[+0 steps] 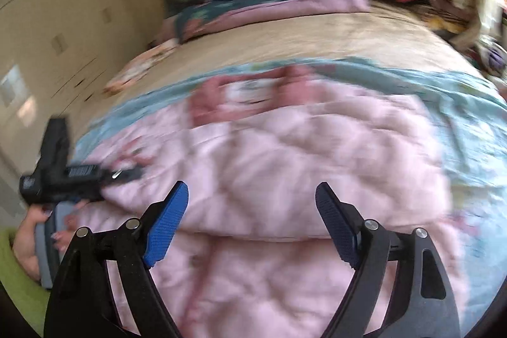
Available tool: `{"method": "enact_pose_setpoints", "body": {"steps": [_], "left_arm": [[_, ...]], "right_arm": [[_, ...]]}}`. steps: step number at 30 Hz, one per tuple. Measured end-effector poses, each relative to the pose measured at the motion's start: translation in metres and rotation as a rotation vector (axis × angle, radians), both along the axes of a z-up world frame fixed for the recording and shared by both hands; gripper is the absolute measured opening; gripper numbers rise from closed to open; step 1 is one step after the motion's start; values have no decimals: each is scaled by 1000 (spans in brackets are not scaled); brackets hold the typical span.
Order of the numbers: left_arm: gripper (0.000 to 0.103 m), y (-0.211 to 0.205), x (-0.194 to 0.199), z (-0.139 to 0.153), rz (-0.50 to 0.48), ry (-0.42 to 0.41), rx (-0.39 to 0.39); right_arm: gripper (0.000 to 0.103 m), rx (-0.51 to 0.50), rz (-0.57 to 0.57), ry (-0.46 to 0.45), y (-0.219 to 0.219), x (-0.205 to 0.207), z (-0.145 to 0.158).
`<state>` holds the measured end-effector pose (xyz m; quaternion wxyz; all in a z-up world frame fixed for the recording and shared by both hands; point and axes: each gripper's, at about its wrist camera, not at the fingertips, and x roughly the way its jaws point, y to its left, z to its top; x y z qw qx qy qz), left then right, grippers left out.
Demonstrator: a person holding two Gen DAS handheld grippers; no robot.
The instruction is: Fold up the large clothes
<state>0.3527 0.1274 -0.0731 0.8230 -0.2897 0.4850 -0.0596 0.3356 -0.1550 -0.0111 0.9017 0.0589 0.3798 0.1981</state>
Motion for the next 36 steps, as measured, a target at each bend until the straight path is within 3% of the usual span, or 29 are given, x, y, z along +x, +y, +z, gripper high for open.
{"method": "enact_pose_setpoints", "body": {"steps": [2,6,8,14,17,25,28,32,34,36], "left_arm": [[12,0,1,10,-15,-20,47],[12,7,-2,43,-1,-119,196],[12,8,1,40,-6,-106,230],[14,12,3,9,4,-27,244],[20,12,1,0,5,-10,241],[28,10,-4,3,24,-15,276],[40,7,-11,11,25,-31,289],[56,0,-22,26,24,-67,323],[69,-2,-29,36,30,-84,333],[91,-3,-37,46,42,-101,349]], "right_arm": [[81,-15,-66,-1,-22,7,-2],[81,-52,-132,47,-45,26,-11],[80,-75,-134,85,-48,35,-20],[79,-138,-120,159,-42,52,-52],[79,-145,-162,191,-49,56,-72],[81,-144,-196,185,-48,49,-75],[81,-91,-183,152,-46,31,-63],[92,-1,-187,128,-46,7,-48],[96,13,-187,107,-45,-5,-39],[98,11,-183,96,-43,-14,-33]]}}
